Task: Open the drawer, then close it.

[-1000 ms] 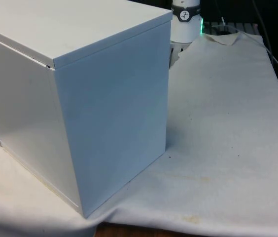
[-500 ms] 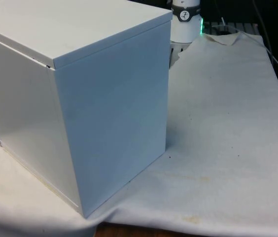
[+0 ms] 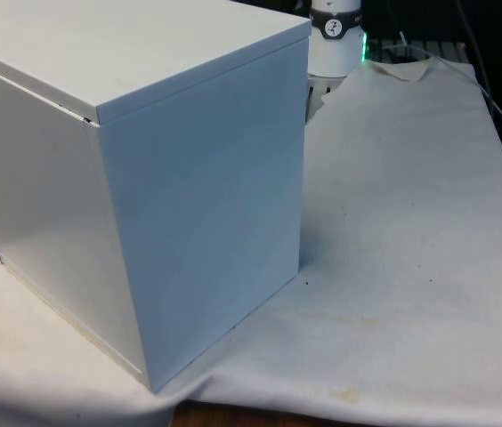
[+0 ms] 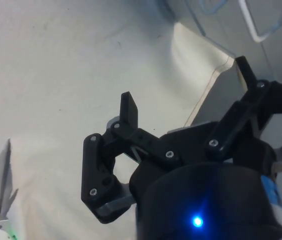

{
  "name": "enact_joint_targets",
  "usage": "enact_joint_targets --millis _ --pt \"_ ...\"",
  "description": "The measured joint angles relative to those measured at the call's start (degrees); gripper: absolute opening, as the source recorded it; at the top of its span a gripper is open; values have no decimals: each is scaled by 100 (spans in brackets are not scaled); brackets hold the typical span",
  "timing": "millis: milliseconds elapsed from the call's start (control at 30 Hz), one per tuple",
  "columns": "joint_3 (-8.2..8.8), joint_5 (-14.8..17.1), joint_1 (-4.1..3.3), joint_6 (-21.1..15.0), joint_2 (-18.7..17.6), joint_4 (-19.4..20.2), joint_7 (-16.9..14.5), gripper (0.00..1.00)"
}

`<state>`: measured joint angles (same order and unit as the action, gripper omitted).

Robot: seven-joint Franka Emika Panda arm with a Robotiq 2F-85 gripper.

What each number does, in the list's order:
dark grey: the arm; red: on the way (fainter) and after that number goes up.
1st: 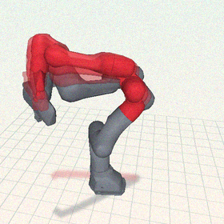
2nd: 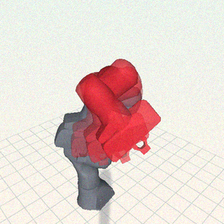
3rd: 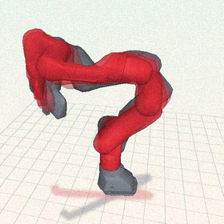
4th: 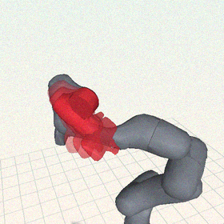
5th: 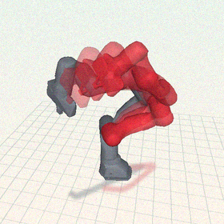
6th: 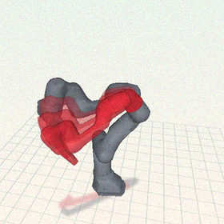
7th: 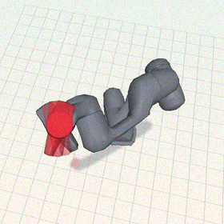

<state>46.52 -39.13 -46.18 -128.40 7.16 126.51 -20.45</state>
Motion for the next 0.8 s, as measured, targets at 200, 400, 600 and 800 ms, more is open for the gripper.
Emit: enact_joint_targets --millis 200,400,600,800 --pt "6 -309 0 -126 0 52 63 100" --pt "6 -470 0 -189 0 80 103 100" --pt "6 -756 6 -304 0 132 206 100" --pt "6 -1066 6 -413 -11 178 309 100"
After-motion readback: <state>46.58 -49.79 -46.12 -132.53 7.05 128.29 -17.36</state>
